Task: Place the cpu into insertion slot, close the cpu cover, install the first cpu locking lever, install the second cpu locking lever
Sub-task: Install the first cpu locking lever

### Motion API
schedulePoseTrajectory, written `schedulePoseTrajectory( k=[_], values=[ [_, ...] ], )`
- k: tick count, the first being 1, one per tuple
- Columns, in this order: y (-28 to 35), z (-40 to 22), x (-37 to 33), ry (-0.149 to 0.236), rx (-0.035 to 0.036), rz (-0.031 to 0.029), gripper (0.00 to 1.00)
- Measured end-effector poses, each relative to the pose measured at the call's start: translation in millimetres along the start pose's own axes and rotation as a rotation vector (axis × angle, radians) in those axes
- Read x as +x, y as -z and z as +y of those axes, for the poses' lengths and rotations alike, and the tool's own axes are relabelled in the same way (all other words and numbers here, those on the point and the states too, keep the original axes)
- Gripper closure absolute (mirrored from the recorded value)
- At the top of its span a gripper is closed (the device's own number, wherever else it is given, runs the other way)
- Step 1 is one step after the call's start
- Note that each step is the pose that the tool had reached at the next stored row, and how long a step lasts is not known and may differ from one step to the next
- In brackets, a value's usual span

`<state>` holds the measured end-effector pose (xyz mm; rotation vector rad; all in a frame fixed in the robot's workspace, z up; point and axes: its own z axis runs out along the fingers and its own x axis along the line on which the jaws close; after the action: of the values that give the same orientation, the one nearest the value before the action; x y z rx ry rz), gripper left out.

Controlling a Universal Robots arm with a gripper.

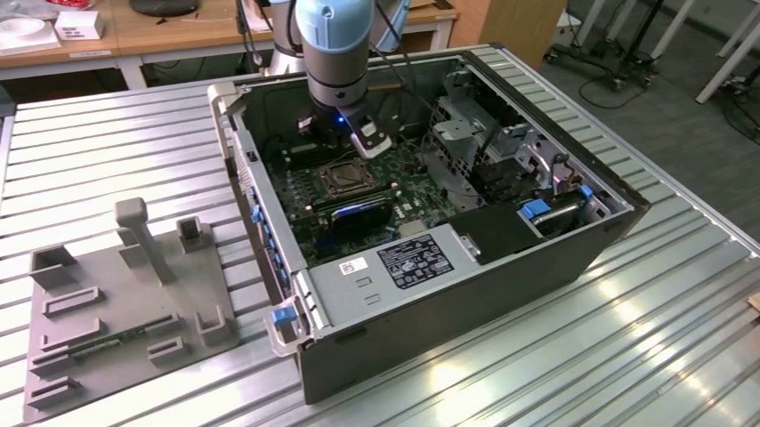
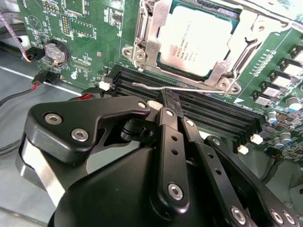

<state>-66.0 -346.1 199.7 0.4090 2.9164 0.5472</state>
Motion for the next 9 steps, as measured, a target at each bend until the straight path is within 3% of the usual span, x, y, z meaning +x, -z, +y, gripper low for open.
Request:
schedulePoseTrajectory(
  k=[9],
  values=[
    [-2.2,-0.9,0.2,0.0,-0.0001,-0.0003,0.89]
  ],
)
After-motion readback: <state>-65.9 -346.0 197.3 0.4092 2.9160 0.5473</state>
